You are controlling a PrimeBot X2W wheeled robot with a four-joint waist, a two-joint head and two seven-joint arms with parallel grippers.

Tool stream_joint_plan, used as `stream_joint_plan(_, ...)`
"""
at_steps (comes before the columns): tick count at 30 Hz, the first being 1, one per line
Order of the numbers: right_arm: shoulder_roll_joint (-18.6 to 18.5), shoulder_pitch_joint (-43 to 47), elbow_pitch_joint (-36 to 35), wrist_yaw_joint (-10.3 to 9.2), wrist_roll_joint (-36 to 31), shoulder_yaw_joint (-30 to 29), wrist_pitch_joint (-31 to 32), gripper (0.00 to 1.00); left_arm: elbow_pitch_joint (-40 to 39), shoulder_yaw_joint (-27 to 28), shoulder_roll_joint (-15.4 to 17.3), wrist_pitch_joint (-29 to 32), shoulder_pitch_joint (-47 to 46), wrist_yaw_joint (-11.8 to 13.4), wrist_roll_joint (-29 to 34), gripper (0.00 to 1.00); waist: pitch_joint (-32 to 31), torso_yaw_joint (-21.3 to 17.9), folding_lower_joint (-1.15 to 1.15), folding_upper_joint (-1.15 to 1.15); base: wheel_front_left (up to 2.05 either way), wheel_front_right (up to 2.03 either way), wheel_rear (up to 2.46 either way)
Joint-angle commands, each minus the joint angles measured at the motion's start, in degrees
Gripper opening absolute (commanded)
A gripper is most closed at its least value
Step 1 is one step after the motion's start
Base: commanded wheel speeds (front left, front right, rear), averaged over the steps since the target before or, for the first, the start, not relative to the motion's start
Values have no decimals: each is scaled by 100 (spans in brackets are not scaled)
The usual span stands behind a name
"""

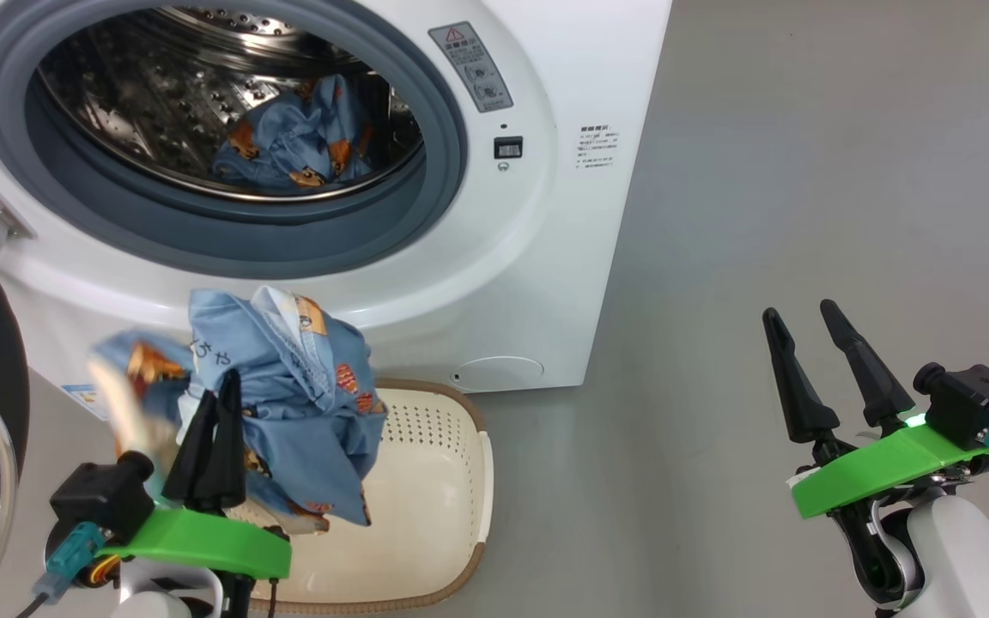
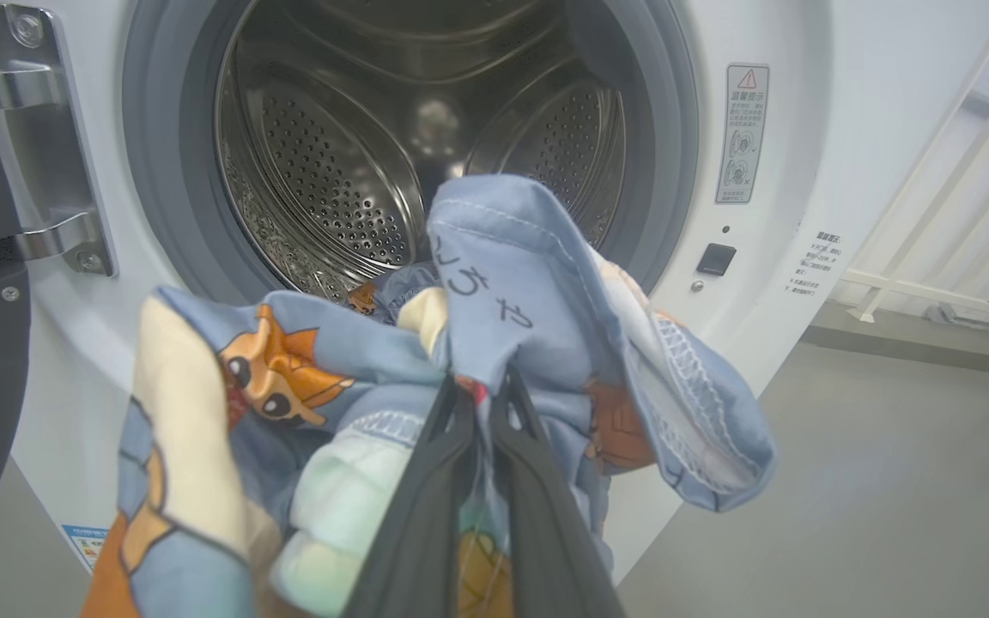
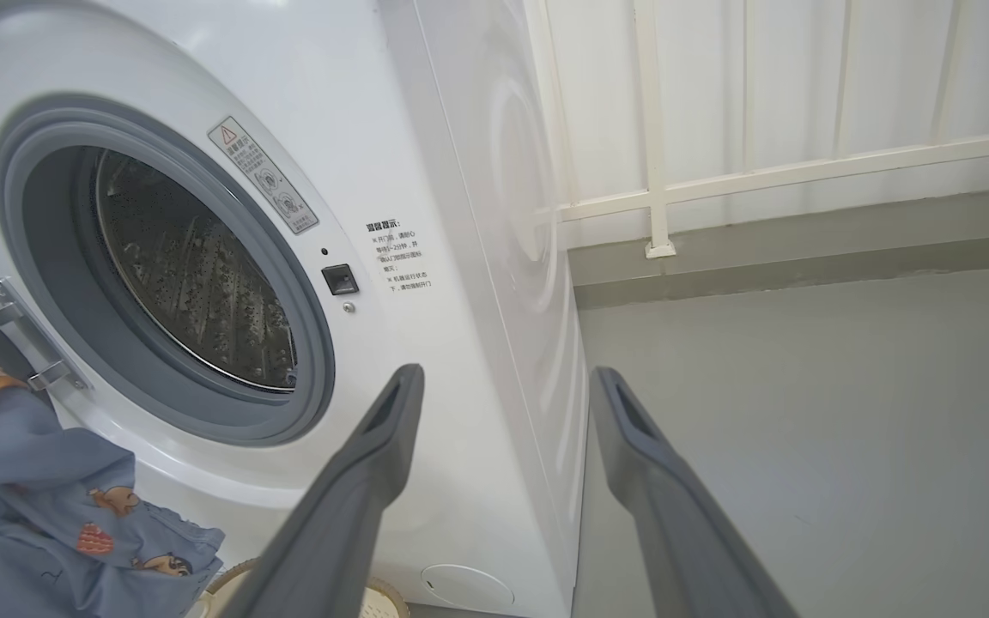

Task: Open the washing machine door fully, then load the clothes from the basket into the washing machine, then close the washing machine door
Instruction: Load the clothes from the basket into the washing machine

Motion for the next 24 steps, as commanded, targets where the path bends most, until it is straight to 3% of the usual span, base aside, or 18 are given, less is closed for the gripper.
stream_joint_plan(1,-21,66,-118,9,-2,118,-27,100,-206,227,57,-38,-10,14,80,0,-17,11,0,0,0,0,0)
stream_joint_plan(13,-92,9,-165,9,4,177,-27,100,-10,319,112,-38,-850,-20,137,0,172,12,0,0,0,0,0)
stream_joint_plan(24,-138,-212,-236,9,14,263,-27,100,896,683,207,-38,-2286,-24,85,0,706,-273,0,0,0,0,0)
